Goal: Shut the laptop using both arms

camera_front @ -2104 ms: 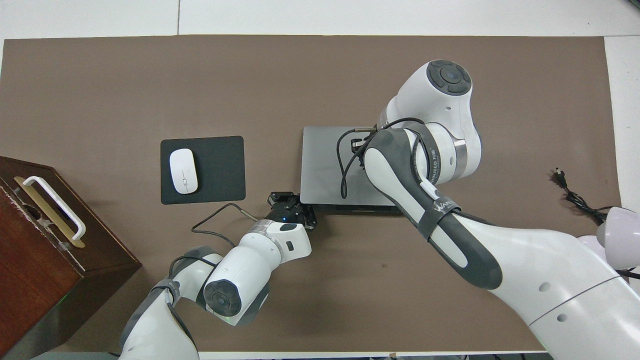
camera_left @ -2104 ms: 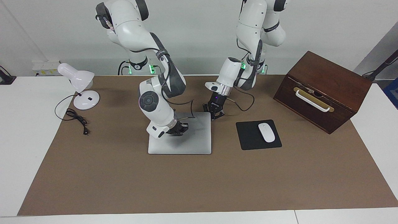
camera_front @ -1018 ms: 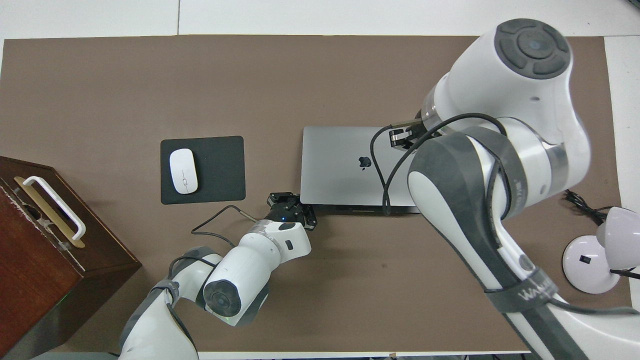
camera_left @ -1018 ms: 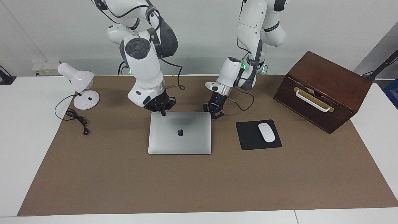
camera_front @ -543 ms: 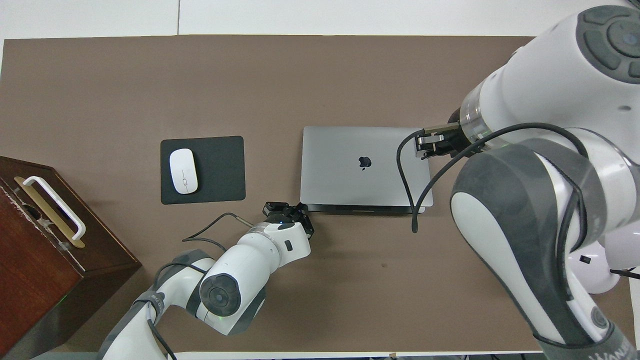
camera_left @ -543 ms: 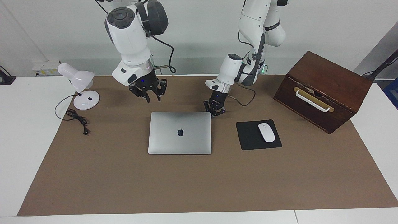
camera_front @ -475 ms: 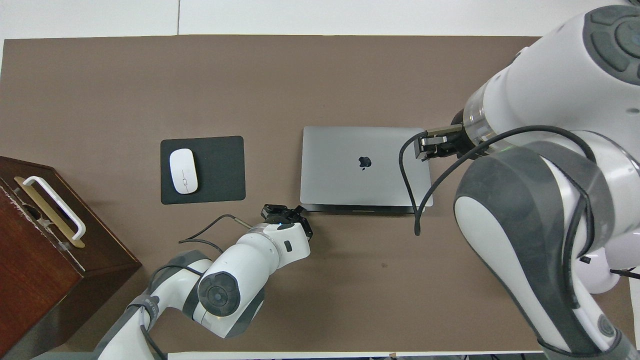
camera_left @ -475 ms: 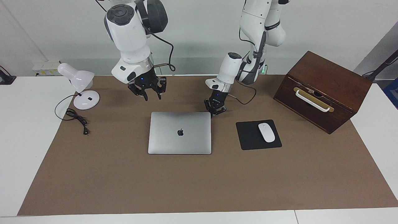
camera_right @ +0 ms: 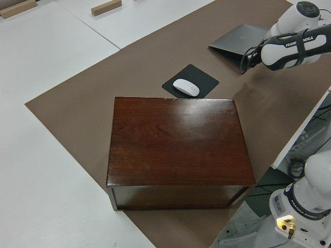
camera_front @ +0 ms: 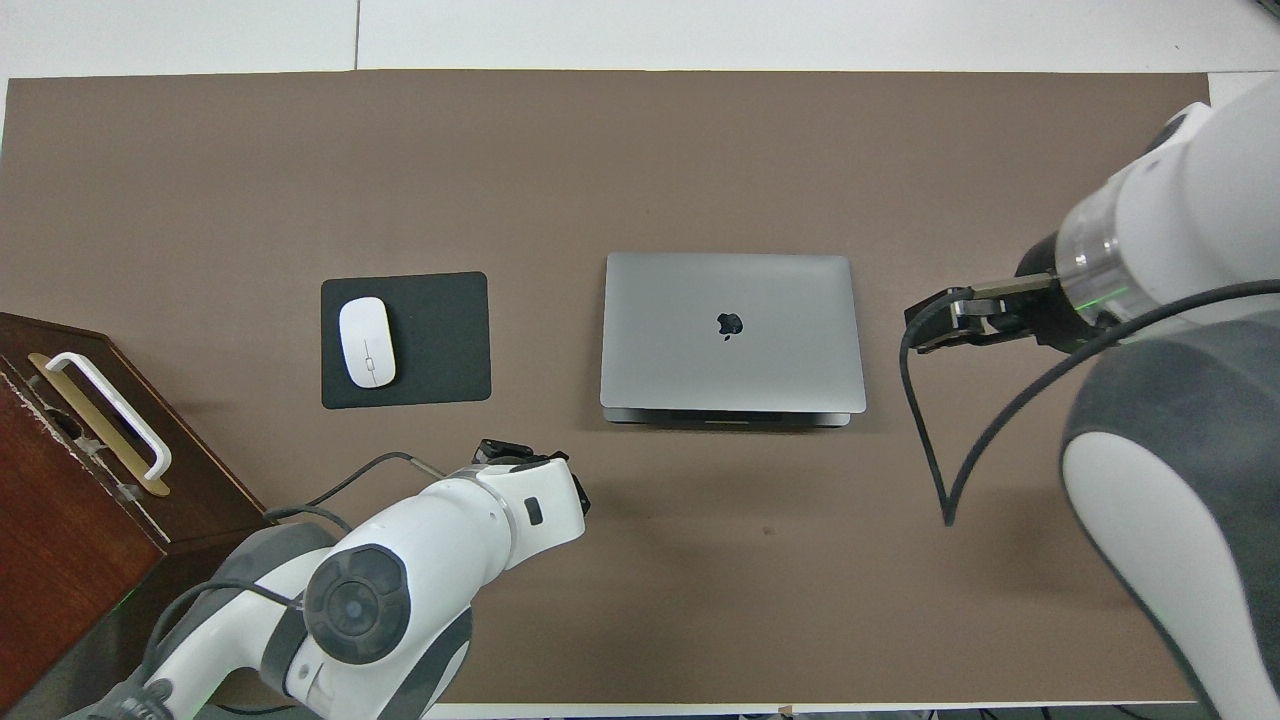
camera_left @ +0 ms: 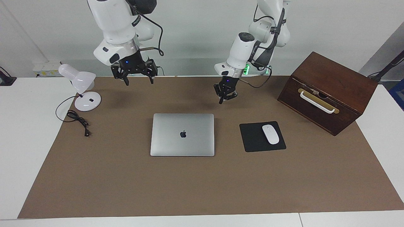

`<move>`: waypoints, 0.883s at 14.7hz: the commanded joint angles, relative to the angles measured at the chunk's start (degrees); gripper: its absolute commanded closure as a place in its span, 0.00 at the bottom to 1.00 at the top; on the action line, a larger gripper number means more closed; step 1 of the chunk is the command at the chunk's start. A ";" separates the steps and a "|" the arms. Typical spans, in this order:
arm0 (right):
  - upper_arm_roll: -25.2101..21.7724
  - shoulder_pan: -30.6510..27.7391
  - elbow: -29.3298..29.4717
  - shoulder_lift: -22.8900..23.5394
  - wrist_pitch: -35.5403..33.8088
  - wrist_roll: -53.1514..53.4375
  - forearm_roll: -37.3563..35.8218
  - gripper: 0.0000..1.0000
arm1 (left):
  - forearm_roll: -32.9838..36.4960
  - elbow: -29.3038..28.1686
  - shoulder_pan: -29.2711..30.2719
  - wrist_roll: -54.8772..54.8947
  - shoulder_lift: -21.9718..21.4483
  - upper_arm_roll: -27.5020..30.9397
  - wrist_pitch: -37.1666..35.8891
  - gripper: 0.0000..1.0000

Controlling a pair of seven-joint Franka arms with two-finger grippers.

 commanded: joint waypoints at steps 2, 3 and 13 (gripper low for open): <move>2.35 -5.17 -0.67 -1.37 -0.58 -1.34 -0.91 0.00 | 0.26 6.86 5.54 -0.17 -7.51 -0.09 -21.19 1.00; 2.27 -6.14 -0.76 -0.85 -0.40 -1.60 -1.08 0.00 | 1.66 10.03 7.12 -0.17 -7.51 -0.18 -26.21 1.00; 1.30 -7.30 0.03 -2.43 -3.56 -6.52 -2.85 0.00 | 4.57 20.68 24.43 -0.52 -7.16 -0.09 -38.89 0.00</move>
